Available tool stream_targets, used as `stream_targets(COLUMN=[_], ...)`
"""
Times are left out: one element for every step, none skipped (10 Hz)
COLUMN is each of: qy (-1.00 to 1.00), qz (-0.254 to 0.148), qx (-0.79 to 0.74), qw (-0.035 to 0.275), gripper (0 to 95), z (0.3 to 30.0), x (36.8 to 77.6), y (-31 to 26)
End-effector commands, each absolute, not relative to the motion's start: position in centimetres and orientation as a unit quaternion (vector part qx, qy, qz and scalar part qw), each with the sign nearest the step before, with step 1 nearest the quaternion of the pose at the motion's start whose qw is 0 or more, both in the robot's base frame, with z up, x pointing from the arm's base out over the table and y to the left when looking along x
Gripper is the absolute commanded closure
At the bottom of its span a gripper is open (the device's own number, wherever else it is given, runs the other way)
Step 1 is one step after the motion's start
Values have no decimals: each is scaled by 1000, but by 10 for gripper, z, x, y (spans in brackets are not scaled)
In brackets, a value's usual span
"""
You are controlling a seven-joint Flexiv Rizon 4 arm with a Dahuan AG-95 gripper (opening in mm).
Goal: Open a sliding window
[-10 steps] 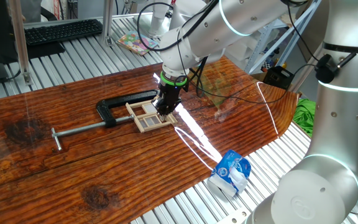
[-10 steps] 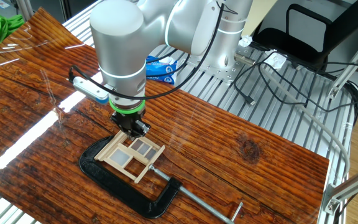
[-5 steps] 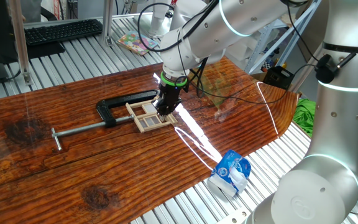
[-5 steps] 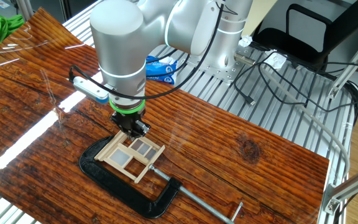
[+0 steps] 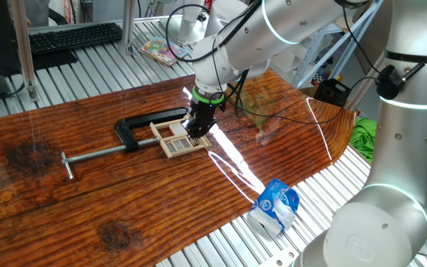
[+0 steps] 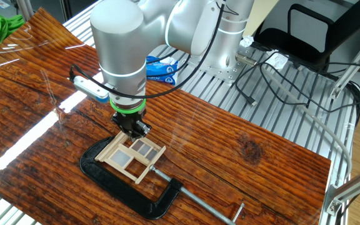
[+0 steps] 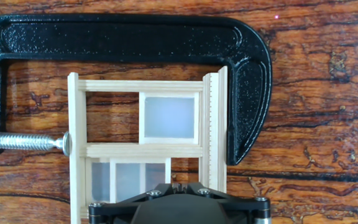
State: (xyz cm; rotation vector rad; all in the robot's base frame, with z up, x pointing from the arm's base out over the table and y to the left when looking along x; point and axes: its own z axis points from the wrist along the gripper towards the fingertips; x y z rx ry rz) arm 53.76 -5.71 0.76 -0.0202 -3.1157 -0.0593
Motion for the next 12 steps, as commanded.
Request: stream_targets(qy=[-1000, -1000, -1000, -1000, -1000, -1000, -1000, -999, -999, -999, -999, -999], qz=[-19, -19, -19, -19, -18, -18, -18, -18, -18, -18, -18, -18], qx=[-9, -11, -12, -15, -17, -19, -22, -24, -28, -31, -35, -39], qw=[11, 11, 11, 11, 11, 11, 11, 11, 11, 10, 9, 8], gripper=[950, 950, 950, 950, 950, 950, 950, 950, 950, 950, 950, 950], z=[7, 7, 7, 7, 7, 7, 7, 7, 7, 7, 6, 6], x=[538, 538, 538, 537, 537, 537, 537, 537, 536, 536, 535, 535], y=[-57, -56, -56, -55, -55, -54, -53, -52, -51, -51, -49, -48])
